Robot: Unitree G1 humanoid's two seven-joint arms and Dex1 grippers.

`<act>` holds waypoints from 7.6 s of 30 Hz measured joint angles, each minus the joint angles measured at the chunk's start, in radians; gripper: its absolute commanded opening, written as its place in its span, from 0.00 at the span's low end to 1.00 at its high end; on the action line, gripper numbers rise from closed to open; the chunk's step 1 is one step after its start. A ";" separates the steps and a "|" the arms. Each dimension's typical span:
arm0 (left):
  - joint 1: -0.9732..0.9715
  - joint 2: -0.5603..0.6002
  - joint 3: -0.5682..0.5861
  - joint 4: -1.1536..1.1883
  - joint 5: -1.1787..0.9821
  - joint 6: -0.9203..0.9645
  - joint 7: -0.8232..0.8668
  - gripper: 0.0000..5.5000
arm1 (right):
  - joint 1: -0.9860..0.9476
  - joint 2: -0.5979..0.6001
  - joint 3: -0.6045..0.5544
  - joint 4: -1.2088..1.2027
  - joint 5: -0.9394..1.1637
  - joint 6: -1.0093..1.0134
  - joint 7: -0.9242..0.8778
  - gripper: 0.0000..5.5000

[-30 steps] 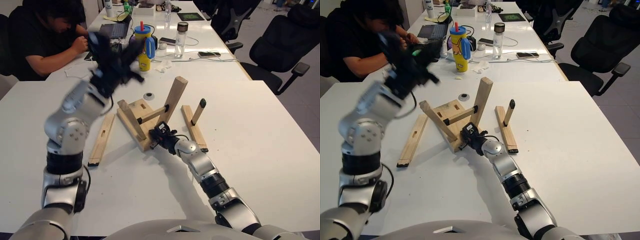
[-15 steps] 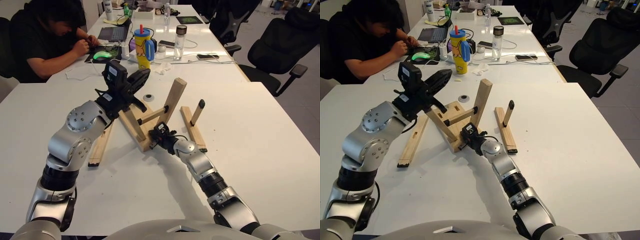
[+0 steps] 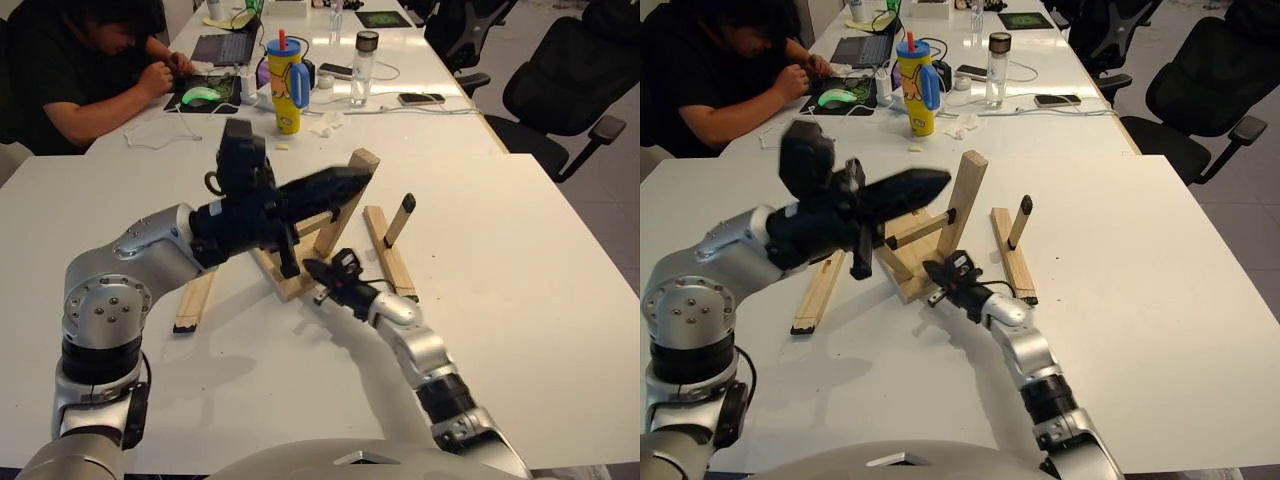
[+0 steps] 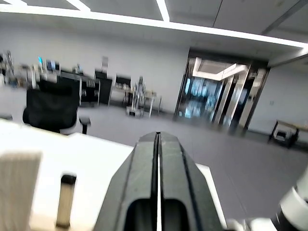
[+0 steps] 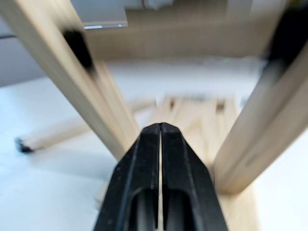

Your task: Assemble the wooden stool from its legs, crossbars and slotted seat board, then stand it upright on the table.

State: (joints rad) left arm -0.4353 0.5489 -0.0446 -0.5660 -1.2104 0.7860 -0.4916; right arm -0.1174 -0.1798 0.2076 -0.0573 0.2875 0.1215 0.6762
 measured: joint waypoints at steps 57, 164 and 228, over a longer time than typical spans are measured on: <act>0.162 0.232 -0.331 0.399 1.165 -0.059 -0.216 0.00 | -0.473 0.017 0.098 0.220 -0.106 -0.069 0.295 0.00; 0.217 -0.231 0.113 0.292 0.802 -0.208 0.063 0.61 | -0.083 -0.025 -0.202 -0.018 -0.199 0.672 -0.445 0.37; -0.038 0.099 0.264 0.316 -0.208 0.338 -0.243 0.37 | -0.089 -0.430 -0.337 -0.342 0.933 0.889 0.247 0.51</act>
State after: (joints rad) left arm -0.4734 0.6483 0.2190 -0.2498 -1.4181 1.1240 -0.7345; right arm -0.2064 -0.6103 -0.1291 -0.3998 1.2204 1.0100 0.9236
